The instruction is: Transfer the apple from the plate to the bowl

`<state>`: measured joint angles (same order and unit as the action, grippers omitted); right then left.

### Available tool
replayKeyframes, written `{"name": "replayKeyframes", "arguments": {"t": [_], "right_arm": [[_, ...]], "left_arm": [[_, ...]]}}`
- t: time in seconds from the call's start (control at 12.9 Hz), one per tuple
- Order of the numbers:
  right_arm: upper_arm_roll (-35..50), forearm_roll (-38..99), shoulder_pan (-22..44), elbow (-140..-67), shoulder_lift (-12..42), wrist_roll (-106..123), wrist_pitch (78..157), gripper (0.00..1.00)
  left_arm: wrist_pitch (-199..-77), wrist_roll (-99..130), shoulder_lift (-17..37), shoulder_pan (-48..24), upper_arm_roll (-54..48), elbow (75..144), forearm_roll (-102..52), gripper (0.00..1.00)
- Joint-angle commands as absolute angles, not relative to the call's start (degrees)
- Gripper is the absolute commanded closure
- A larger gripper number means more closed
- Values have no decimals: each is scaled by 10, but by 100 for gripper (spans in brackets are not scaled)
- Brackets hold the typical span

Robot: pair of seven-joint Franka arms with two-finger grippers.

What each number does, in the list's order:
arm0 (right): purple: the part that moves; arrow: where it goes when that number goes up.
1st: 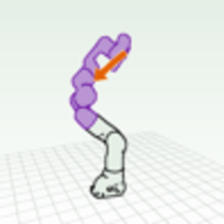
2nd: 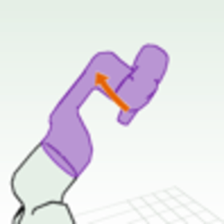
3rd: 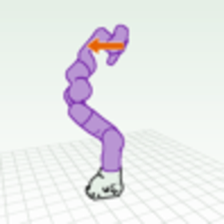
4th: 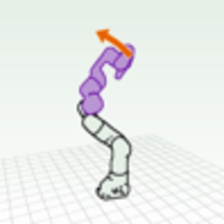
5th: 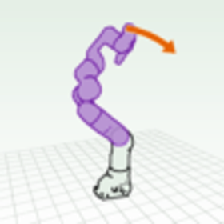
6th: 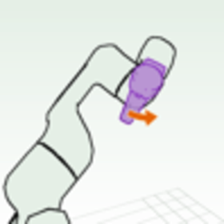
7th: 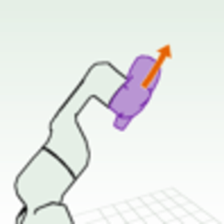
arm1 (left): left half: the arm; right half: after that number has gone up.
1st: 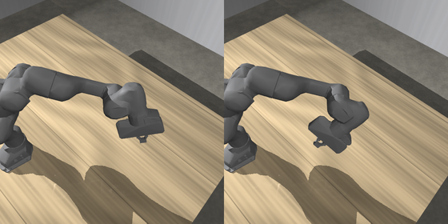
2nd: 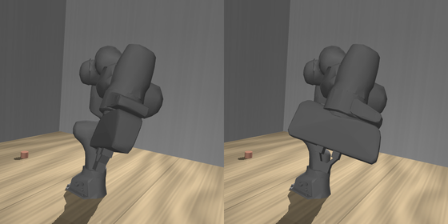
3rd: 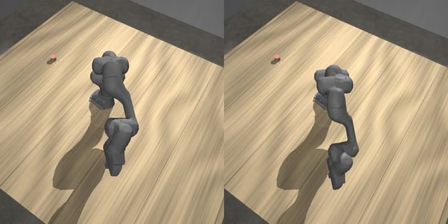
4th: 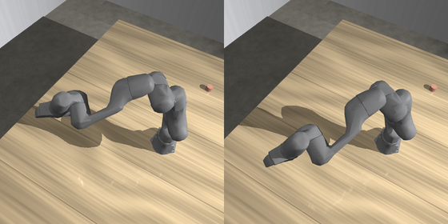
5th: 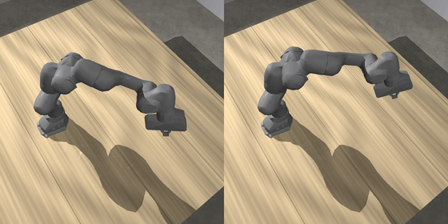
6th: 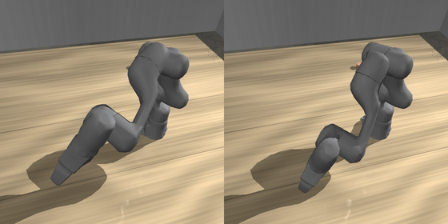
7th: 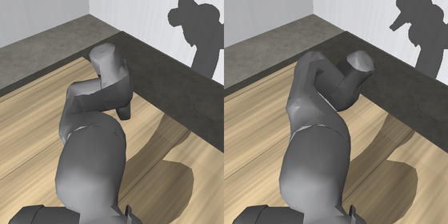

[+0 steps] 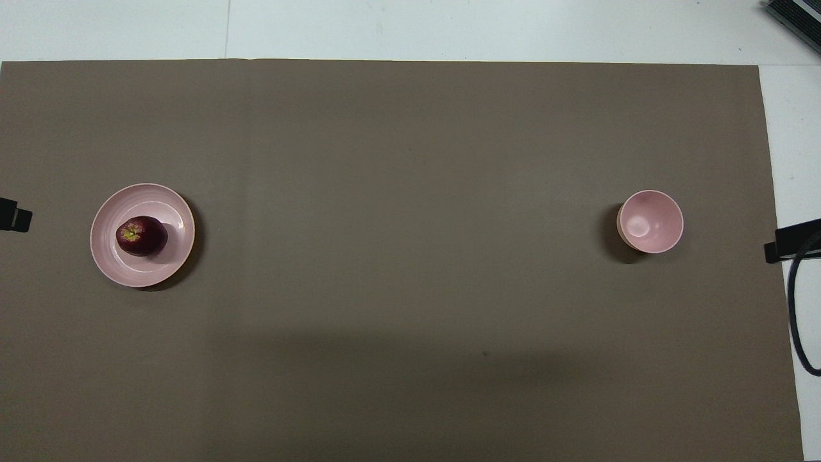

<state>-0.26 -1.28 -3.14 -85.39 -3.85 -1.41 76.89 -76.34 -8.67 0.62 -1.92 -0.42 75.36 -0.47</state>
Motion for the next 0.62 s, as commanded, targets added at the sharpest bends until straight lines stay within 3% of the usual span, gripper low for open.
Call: {"name": "replayKeyframes", "arguments": {"t": [0.0, 0.54], "right_arm": [[-3, -6, -41, -862, -47, -5, 772, 0], [-2, -4, -33, -869, -36, -5, 769, 0]], "left_arm": [[-780, -89, -18, -19, -1, 789, -7, 0], [-905, -94, -47, 4, 1, 934, -7, 0]]}}
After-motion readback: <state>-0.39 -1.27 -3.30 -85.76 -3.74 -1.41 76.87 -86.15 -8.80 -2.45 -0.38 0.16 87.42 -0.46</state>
